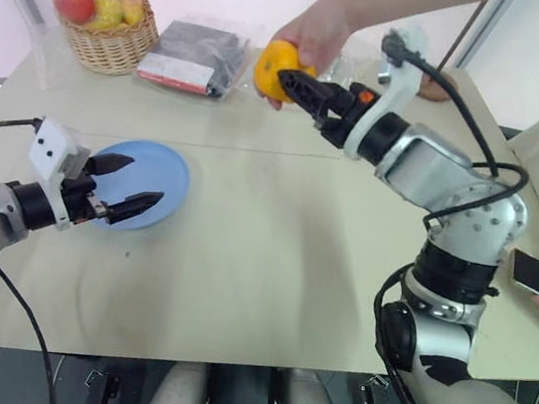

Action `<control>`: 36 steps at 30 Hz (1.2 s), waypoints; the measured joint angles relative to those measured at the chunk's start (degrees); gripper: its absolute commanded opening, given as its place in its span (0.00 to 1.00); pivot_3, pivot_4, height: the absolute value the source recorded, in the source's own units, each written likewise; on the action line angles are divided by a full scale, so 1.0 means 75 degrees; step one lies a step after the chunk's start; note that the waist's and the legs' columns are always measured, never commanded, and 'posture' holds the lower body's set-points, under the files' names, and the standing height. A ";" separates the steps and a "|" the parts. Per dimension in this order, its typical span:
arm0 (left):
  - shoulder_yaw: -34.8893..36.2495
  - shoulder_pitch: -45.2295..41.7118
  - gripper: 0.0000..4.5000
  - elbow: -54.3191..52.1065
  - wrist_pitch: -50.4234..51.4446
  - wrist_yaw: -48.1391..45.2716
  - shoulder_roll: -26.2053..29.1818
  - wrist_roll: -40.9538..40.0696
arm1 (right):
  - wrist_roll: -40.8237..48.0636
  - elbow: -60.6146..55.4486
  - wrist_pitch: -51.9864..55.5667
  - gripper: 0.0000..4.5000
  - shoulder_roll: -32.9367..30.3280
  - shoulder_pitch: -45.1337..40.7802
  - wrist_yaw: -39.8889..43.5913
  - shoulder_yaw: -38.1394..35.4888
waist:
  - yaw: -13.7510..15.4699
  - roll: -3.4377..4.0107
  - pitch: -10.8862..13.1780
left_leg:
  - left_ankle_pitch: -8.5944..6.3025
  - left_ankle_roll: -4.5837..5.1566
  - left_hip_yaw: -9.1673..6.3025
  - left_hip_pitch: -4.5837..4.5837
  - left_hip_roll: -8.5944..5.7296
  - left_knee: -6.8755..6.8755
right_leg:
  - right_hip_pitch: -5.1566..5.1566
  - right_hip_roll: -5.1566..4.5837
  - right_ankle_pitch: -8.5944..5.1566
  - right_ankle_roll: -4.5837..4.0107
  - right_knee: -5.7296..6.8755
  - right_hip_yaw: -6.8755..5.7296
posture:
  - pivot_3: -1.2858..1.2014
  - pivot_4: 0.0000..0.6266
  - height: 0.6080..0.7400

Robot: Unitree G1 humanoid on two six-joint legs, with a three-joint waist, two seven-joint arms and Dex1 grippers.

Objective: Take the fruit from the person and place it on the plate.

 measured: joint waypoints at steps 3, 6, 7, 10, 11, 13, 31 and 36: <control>0.0000 0.0000 1.00 0.0000 0.0000 0.0001 0.0000 0.0000 | 0.0015 0.0100 -0.0026 0.99 0.0170 -0.0129 -0.0066 0.0014 | -0.0002 0.0000 0.0000 | 0.0000 0.0000 0.0000 0.0000 0.0000 0.0000 | 0.0000 0.0000 0.0000 0.0000 0.0000 0.0000 | 0.52 0.24 1.00; 0.0003 0.0000 1.00 0.0000 0.0000 0.0009 0.0000 0.0001 | 0.0016 0.0177 -0.0042 0.99 0.0308 -0.0211 -0.0119 0.0013 | -0.0001 0.0000 0.0000 | 0.0000 0.0000 0.0000 -0.0001 0.0000 0.0000 | 0.0000 0.0000 0.0000 0.0000 -0.0001 0.0000 | 0.52 0.24 1.00; 0.0003 0.0000 1.00 0.0000 0.0000 0.0013 0.0000 0.0000 | 0.0012 0.0191 -0.0045 0.99 0.0356 -0.0229 -0.0127 0.0028 | -0.0001 0.0001 0.0000 | 0.0000 0.0000 0.0000 -0.0001 0.0000 0.0000 | -0.0001 -0.0001 0.0000 0.0000 -0.0001 -0.0001 | 0.52 0.24 1.00; 0.0003 0.0001 1.00 0.0000 0.0000 0.0042 0.0000 0.0000 | -0.0020 0.0220 -0.0060 0.99 0.0426 -0.0229 -0.0129 0.0086 | -0.0003 0.0000 0.0000 | 0.0000 0.0000 0.0000 -0.0002 0.0000 0.0000 | -0.0001 -0.0001 0.0000 0.0000 -0.0002 0.0000 | 0.52 0.24 1.00; 0.0003 0.0001 1.00 0.0000 0.0000 0.0052 0.0000 0.0000 | -0.0032 0.0235 -0.0077 0.99 0.0433 -0.0229 -0.0125 0.0115 | -0.0004 0.0000 0.0000 | 0.0000 0.0000 0.0000 -0.0001 0.0000 -0.0001 | -0.0001 -0.0001 0.0000 0.0000 -0.0002 0.0000 | 0.52 0.24 1.00; 0.0003 0.0002 1.00 -0.0001 0.0000 0.0063 0.0000 0.0000 | -0.0090 0.0286 -0.0106 0.99 0.0436 -0.0228 -0.0090 0.0200 | -0.0006 0.0001 0.0001 | 0.0000 0.0000 0.0000 -0.0001 0.0000 -0.0001 | -0.0003 0.0000 0.0000 0.0000 -0.0001 0.0000 | 0.52 0.24 1.00; 0.0014 0.0033 1.00 -0.0045 0.0036 0.0097 0.0000 -0.0010 | -0.0623 0.0558 -0.0552 0.50 0.0433 -0.0226 0.0283 0.0473 | -0.0006 0.0002 0.0002 | 0.0000 0.0000 0.0000 -0.0008 0.0000 -0.0005 | -0.0010 -0.0001 0.0000 0.0000 -0.0002 0.0000 | 0.52 0.24 1.00; 0.0070 0.0112 1.00 -0.0062 0.0069 0.0104 0.0011 -0.0020 | -0.0618 0.0547 -0.0498 0.50 0.0342 -0.0220 0.0476 0.0560 | -0.0007 0.0003 0.0002 | 0.0000 0.0000 0.0000 -0.0015 0.0000 -0.0005 | -0.0018 -0.0001 0.0000 0.0000 -0.0002 0.0000 | 0.52 0.24 1.00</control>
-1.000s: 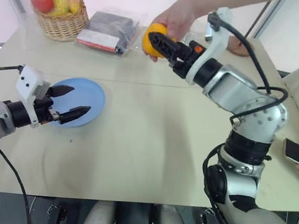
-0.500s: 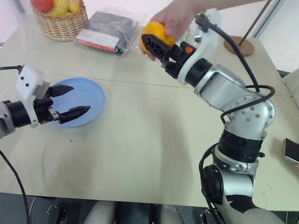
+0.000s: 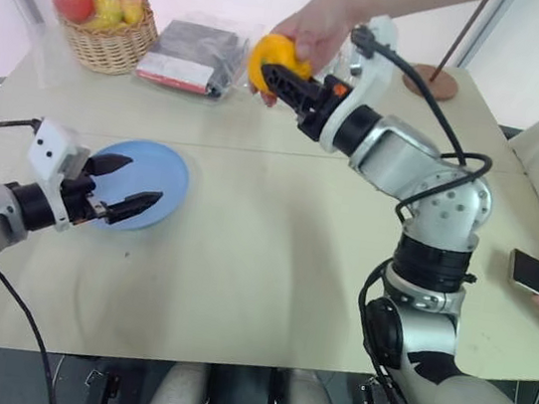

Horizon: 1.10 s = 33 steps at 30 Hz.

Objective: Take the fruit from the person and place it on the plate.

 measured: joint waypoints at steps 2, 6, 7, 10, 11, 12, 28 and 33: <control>0.0069 0.0047 1.00 -0.0024 0.0030 -0.0002 0.0025 -0.0014 | 0.0001 -0.0119 0.0139 0.50 -0.0168 0.0079 0.0298 0.0227 | 0.0000 0.0000 0.0000 | 0.0000 0.0000 0.0000 -0.0004 0.0000 -0.0002 | -0.0005 0.0000 0.0000 0.0000 0.0000 0.0000 | 0.52 0.24 1.00; 0.0282 0.0058 1.00 -0.0067 0.0143 -0.0008 0.0116 -0.0084 | -0.0095 -0.0164 0.0295 0.50 -0.0427 0.0308 0.1101 0.0959 | -0.0008 0.0000 0.0000 | 0.0000 0.0000 0.0000 -0.0005 0.0001 -0.0004 | -0.0007 0.0000 0.0000 0.0000 -0.0001 0.0000 | 0.52 0.24 1.00; 0.0334 0.0089 1.00 -0.0085 0.0163 -0.0008 0.0155 -0.0098 | -0.0154 -0.0178 0.0290 0.50 -0.0464 0.0359 0.1320 0.1183 | -0.0012 0.0000 0.0000 | 0.0000 0.0000 0.0000 -0.0005 0.0001 -0.0005 | -0.0008 0.0001 0.0000 0.0000 -0.0001 0.0000 | 0.52 0.24 1.00; 0.0572 0.0377 1.00 -0.0212 0.0178 -0.0015 0.0239 -0.0102 | -0.0476 -0.0148 0.0109 0.50 -0.0407 0.0512 0.1912 0.1869 | -0.0038 0.0000 0.0000 | 0.0000 0.0000 0.0001 -0.0006 0.0001 -0.0009 | -0.0014 0.0001 0.0000 0.0000 -0.0001 0.0000 | 0.52 0.24 1.00; 0.0719 0.0505 1.00 -0.0255 0.0202 0.0022 0.0240 -0.0104 | -0.0638 -0.0073 -0.0016 0.50 -0.0325 0.0529 0.2106 0.2084 | -0.0048 0.0000 0.0000 | 0.0000 0.0000 0.0001 -0.0007 0.0002 -0.0009 | -0.0015 0.0001 0.0000 0.0000 -0.0001 0.0000 | 0.52 0.24 1.00; 0.0896 0.0679 1.00 -0.0347 0.0254 0.0074 0.0239 -0.0104 | -0.0777 0.0053 -0.0182 0.50 -0.0203 0.0528 0.2289 0.2261 | -0.0073 0.0000 0.0000 | 0.0000 0.0000 0.0001 -0.0007 0.0003 -0.0010 | -0.0016 0.0002 0.0000 0.0000 -0.0001 0.0001 | 0.52 0.24 1.00; 0.3143 0.2331 1.00 -0.0956 0.0513 0.0504 0.0110 0.0017 | -0.3547 0.4138 -0.3561 0.50 0.1918 -0.0227 0.4482 0.3599 | -0.0187 0.0000 0.0000 | -0.0002 -0.0010 -0.0008 -0.0013 -0.0001 -0.0026 | -0.0031 -0.0020 -0.0010 -0.0031 -0.0007 0.0006 | 0.52 0.24 1.00; 0.3352 0.2474 1.00 -0.1223 0.0687 0.0520 0.0087 -0.0162 | -0.4156 0.5066 -0.4378 0.50 0.2235 -0.0254 0.4742 0.3677 | -0.0182 -0.0003 -0.0002 | 0.0001 -0.0019 -0.0013 -0.0013 -0.0001 -0.0037 | -0.0034 -0.0022 -0.0010 -0.0037 -0.0008 0.0005 | 0.52 0.24 1.00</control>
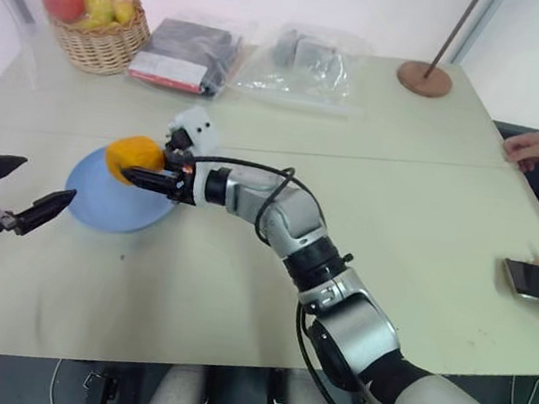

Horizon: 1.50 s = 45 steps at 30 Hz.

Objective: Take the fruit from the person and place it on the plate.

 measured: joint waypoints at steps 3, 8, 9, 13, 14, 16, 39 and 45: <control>0.0027 -0.0004 1.00 -0.0023 0.0137 0.0043 0.0001 -0.0063 | -0.0291 0.0545 -0.0463 0.50 0.0016 -0.0001 0.0042 -0.0010 | -0.0016 0.0000 0.0000 | 0.0001 -0.0003 0.0000 0.0000 0.0000 -0.0003 | -0.0002 0.0000 0.0001 -0.0005 -0.0001 0.0000 | 0.52 0.24 1.00; 0.0079 0.0002 1.00 -0.0169 0.0290 0.0115 0.0006 -0.0165 | -0.0728 0.1570 -0.1365 0.50 0.0034 0.0001 0.0061 -0.0012 | -0.0023 -0.0001 -0.0001 | 0.0012 -0.0020 0.0000 0.0002 0.0000 -0.0036 | -0.0013 0.0001 0.0002 -0.0005 -0.0001 0.0001 | 0.52 0.24 1.00; 0.0085 0.0004 1.00 -0.0205 0.0294 0.0120 0.0007 -0.0174 | -0.0788 0.1790 -0.1512 0.50 0.0037 0.0001 0.0046 -0.0025 | -0.0023 -0.0002 -0.0001 | 0.0018 -0.0030 0.0000 0.0002 -0.0001 -0.0047 | -0.0017 0.0001 0.0003 -0.0006 -0.0004 0.0001 | 0.52 0.24 1.00; 0.0143 0.0005 1.00 -0.0265 0.0323 0.0150 0.0007 -0.0180 | -0.0951 0.2306 -0.1971 0.50 0.0044 -0.0002 0.0041 -0.0046 | -0.0022 -0.0003 -0.0002 | 0.0028 -0.0045 -0.0003 0.0006 -0.0001 -0.0075 | -0.0025 0.0004 0.0006 -0.0003 -0.0002 0.0000 | 0.52 0.24 1.00; 0.0145 0.0005 1.00 -0.0271 0.0329 0.0160 0.0007 -0.0182 | -0.0972 0.2410 -0.2063 0.50 0.0046 -0.0002 0.0041 -0.0054 | -0.0023 -0.0003 -0.0002 | 0.0030 -0.0048 -0.0005 0.0007 -0.0001 -0.0078 | -0.0026 0.0005 0.0006 -0.0002 -0.0002 0.0000 | 0.52 0.24 1.00; 0.0145 0.0005 1.00 -0.0273 0.0342 0.0167 0.0007 -0.0189 | -0.1007 0.2530 -0.2197 0.50 0.0049 -0.0003 0.0048 -0.0061 | -0.0024 -0.0003 -0.0002 | 0.0031 -0.0049 -0.0006 0.0008 0.0000 -0.0080 | -0.0027 0.0006 0.0006 -0.0002 -0.0001 -0.0001 | 0.52 0.24 1.00; -0.0055 -0.0120 1.00 -0.0273 0.0337 0.0305 0.0005 -0.0279 | -0.0946 0.1087 -0.1472 0.50 0.0062 0.0056 0.0311 0.0253 | -0.0018 -0.0003 -0.0002 | 0.0033 -0.0052 -0.0010 0.0008 -0.0001 -0.0079 | -0.0026 0.0008 0.0007 -0.0001 0.0000 -0.0004 | 0.52 0.24 1.00; -0.0056 -0.0103 1.00 -0.0302 0.0336 0.0337 -0.0028 -0.0315 | -0.0936 0.0927 -0.1373 0.99 0.0063 0.0150 0.0311 0.0496 | -0.0019 -0.0004 -0.0002 | 0.0034 -0.0053 -0.0010 0.0008 -0.0001 -0.0079 | -0.0026 0.0008 0.0007 -0.0001 0.0000 -0.0004 | 0.52 0.24 1.00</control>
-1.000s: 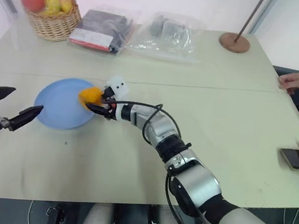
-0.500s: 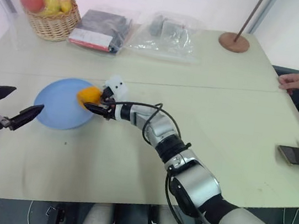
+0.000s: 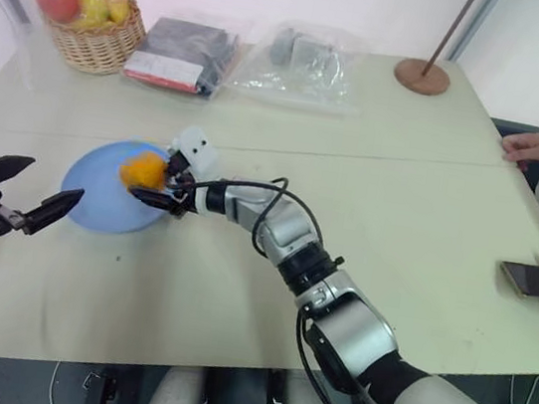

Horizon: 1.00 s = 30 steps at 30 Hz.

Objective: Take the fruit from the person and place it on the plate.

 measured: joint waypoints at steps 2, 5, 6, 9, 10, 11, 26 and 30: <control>0.0000 0.0013 1.00 -0.0024 0.0000 0.0004 -0.0022 -0.0007 | 0.0003 -0.0040 0.0031 0.99 0.0000 0.0020 -0.0001 0.0041 | 0.0003 0.0000 0.0000 | 0.0000 0.0000 0.0000 0.0000 0.0000 0.0000 | 0.0000 0.0000 0.0000 0.0000 0.0000 0.0000 | 0.52 0.24 1.00; 0.0000 0.0021 1.00 -0.0031 0.0000 0.0020 -0.0057 -0.0011 | 0.0017 -0.0074 0.0069 0.99 0.0000 0.0034 -0.0010 0.0078 | 0.0003 -0.0001 -0.0001 | 0.0000 -0.0001 -0.0001 0.0000 0.0000 0.0000 | 0.0000 0.0000 0.0000 0.0000 0.0001 0.0000 | 0.52 0.24 1.00; 0.0000 0.0028 1.00 -0.0031 0.0000 0.0022 -0.0058 -0.0015 | 0.0028 -0.0095 0.0082 0.99 -0.0001 0.0033 -0.0020 0.0078 | 0.0003 -0.0001 -0.0001 | 0.0001 -0.0001 -0.0001 0.0000 0.0000 0.0000 | 0.0000 0.0000 0.0000 0.0000 0.0001 0.0000 | 0.52 0.24 1.00; -0.0002 0.0086 1.00 -0.0031 0.0006 -0.0027 -0.0057 -0.0048 | 0.0107 -0.0300 0.0236 0.99 -0.0007 0.0001 -0.0064 0.0037 | 0.0002 0.0000 0.0000 | 0.0001 -0.0001 -0.0001 0.0000 0.0000 0.0000 | 0.0000 0.0000 0.0000 0.0000 0.0001 0.0000 | 0.52 0.24 1.00; -0.0006 0.0102 1.00 -0.0031 0.0019 -0.0072 -0.0055 -0.0104 | 0.0137 -0.0461 0.0316 0.99 -0.0017 0.0010 -0.0064 0.0008 | 0.0004 0.0000 0.0000 | 0.0001 -0.0001 -0.0001 0.0000 0.0000 0.0000 | 0.0000 0.0000 0.0000 0.0000 0.0001 -0.0001 | 0.52 0.24 1.00; -0.0016 0.0129 1.00 -0.0031 0.0026 -0.0129 -0.0051 -0.0161 | 0.0144 -0.0696 0.0425 0.99 -0.0037 0.0034 -0.0062 -0.0032 | 0.0007 -0.0001 -0.0001 | 0.0001 -0.0001 -0.0001 0.0000 0.0000 0.0000 | 0.0000 0.0000 0.0000 0.0000 0.0001 -0.0001 | 0.52 0.24 1.00; -0.0408 0.0202 1.00 0.0464 0.0007 -0.1338 0.0674 -0.0329 | 0.1100 -0.6228 0.3001 0.99 -0.4703 0.1781 0.1817 -0.1269 | 0.0034 -0.0003 -0.0002 | 0.0003 0.0004 -0.0009 0.0006 0.0002 0.0004 | 0.0015 0.0013 -0.0006 -0.0008 0.0002 -0.0014 | 0.52 0.24 1.00; -0.0433 0.0186 1.00 0.0707 -0.0004 -0.1528 0.0740 -0.0321 | 0.1635 -0.7050 0.3325 0.99 -0.5665 0.1998 0.2200 -0.1996 | 0.0017 -0.0003 -0.0002 | 0.0003 0.0005 0.0001 0.0015 0.0005 0.0006 | 0.0020 0.0018 -0.0005 -0.0006 0.0003 -0.0014 | 0.52 0.24 1.00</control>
